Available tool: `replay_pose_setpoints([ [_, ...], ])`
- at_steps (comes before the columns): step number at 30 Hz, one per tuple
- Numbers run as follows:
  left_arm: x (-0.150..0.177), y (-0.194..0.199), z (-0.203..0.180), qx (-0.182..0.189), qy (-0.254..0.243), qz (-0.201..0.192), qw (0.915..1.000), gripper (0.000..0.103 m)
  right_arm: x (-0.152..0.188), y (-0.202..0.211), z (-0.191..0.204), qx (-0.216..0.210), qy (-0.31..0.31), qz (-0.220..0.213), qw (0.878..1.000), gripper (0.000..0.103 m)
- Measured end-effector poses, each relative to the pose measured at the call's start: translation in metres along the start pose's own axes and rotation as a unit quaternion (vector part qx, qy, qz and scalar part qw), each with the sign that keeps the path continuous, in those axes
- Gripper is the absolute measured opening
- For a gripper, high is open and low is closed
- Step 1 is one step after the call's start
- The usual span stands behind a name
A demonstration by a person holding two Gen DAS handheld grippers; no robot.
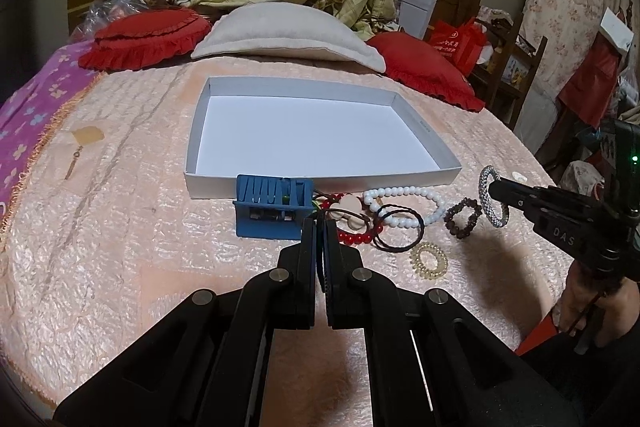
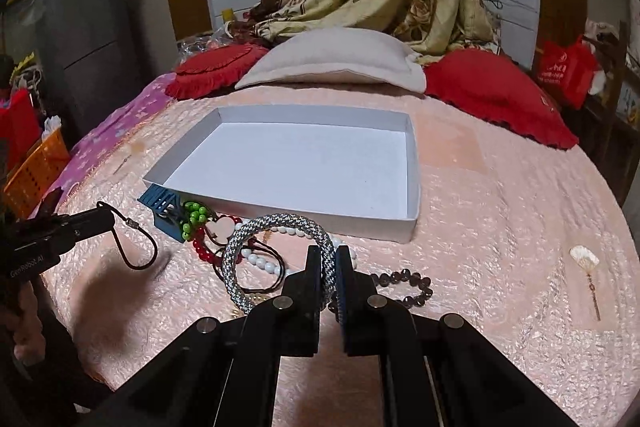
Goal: Organize jewelry
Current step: 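Carry the hair tie with left gripper while right gripper carries grey bracelet into tray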
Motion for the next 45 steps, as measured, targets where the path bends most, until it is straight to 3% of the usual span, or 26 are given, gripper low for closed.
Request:
replay_pose_setpoints([
  [23, -0.004, 0.012, 0.02, -0.03, 0.023, -0.004, 0.9993, 0.002, 0.001, -0.008, 0.004, 0.021, 0.001, 0.008, 1.0, 0.006],
  [30, -0.041, 0.026, 0.038, -0.049, 0.037, -0.034, 0.9976, 0.002, -0.002, -0.003, 0.004, 0.018, -0.009, 0.006, 1.0, 0.006],
  [36, -0.085, 0.01, 0.05, -0.06, 0.043, -0.042, 0.9964, 0.002, -0.022, -0.004, -0.007, 0.016, -0.032, 0.009, 0.999, 0.006],
  [40, -0.115, -0.011, 0.048, -0.048, 0.054, -0.047, 0.9963, 0.002, -0.049, -0.021, -0.011, 0.017, -0.041, 0.017, 0.999, 0.006],
  [45, -0.126, -0.053, 0.037, -0.013, 0.067, -0.034, 0.9971, 0.002, -0.071, -0.06, -0.015, 0.017, -0.053, 0.029, 0.998, 0.006],
])
Point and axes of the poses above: each gripper's, at about its wrist camera, not at the fingertips, and y roughly against the way its jaws point, z to its left, x to its underside, the point moved 7 cm from there along -y, roughly the way its jaws point, and after that the axes turned 6 degrees about x, right-handed, at the moved point
